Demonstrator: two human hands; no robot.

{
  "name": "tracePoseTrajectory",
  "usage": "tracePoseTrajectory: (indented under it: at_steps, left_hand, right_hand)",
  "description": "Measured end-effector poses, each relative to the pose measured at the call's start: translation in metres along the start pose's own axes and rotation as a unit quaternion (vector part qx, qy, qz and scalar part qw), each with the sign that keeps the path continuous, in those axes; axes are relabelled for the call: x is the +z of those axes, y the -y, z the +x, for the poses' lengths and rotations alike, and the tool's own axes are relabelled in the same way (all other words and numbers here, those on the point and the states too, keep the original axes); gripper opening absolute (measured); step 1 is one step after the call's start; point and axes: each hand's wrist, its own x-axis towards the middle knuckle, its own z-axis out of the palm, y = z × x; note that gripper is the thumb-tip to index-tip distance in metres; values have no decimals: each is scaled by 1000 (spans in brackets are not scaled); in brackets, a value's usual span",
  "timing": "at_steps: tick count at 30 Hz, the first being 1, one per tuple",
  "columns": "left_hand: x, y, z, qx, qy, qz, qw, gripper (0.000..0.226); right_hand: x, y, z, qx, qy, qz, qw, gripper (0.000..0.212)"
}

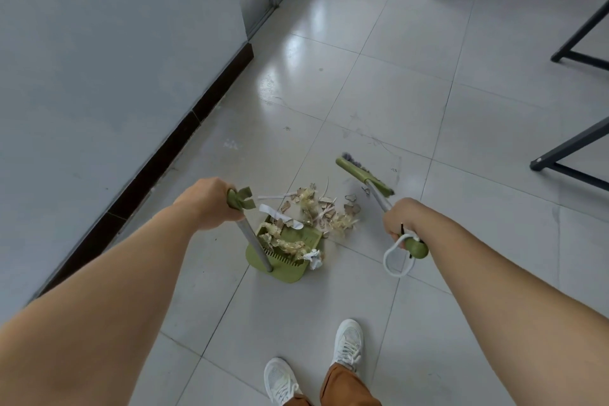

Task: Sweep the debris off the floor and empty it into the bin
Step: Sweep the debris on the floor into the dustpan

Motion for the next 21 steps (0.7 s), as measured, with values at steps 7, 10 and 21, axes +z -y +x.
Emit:
tracePoseTrajectory:
  at_steps: [7,10,21]
  left_hand:
    - [-10,16,-1,7,15,6,1000,14]
    - [-15,20,0,16,22,12,1000,13]
    - [-15,40,3,12,29,9,999,12]
  right_hand:
    - [11,17,12,26,78,201,976,35]
    - [17,47,14,-26,72,420,904,34]
    - [0,153,-11,-49,147,615,773,39]
